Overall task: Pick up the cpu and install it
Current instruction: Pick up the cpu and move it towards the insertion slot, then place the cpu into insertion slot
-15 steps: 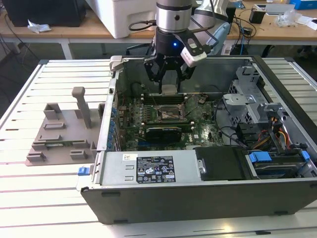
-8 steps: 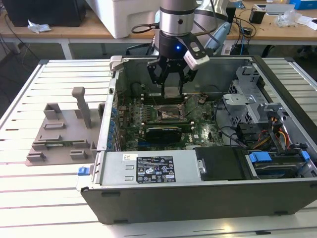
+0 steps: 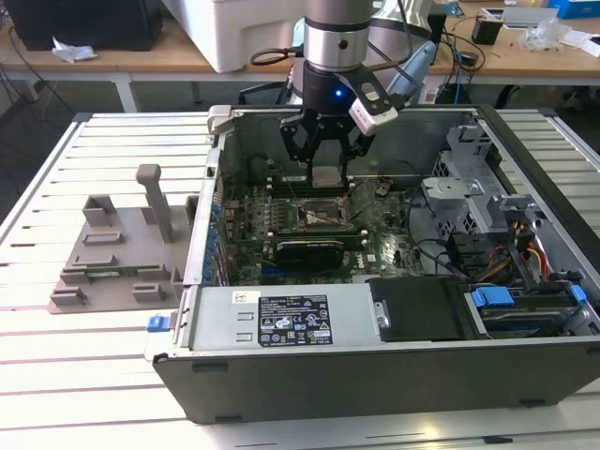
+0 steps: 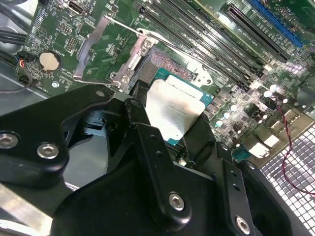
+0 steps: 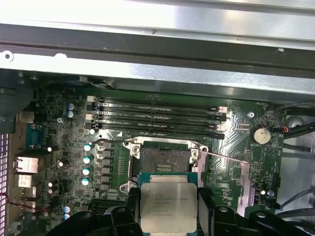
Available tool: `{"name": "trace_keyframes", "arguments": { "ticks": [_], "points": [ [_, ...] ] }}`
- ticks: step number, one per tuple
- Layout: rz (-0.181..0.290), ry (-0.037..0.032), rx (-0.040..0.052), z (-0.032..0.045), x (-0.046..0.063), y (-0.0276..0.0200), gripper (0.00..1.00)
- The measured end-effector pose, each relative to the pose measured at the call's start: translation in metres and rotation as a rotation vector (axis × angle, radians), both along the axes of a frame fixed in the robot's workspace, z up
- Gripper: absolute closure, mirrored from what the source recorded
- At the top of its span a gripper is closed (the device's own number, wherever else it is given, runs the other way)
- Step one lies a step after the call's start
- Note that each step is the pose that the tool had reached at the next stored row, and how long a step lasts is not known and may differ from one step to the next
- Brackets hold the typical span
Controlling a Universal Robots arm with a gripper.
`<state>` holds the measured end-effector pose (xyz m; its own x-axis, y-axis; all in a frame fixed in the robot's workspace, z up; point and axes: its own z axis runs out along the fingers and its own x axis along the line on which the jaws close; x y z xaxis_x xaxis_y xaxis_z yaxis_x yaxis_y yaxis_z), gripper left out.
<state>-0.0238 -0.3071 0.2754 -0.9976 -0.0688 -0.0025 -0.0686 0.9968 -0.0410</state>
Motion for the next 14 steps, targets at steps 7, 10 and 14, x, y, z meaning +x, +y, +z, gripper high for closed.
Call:
{"name": "trace_keyframes", "arguments": {
  "ticks": [7, 10, 14],
  "points": [
    [0.0, 0.0, -0.0001, 0.0, 0.0, 0.0, 0.45],
    [-0.062, 0.0, -0.0019, -0.0001, 0.0, 0.0, 0.45],
    [-0.151, 0.0, -0.0045, -0.0004, 0.0, 0.0, 0.45]
  ]
}}
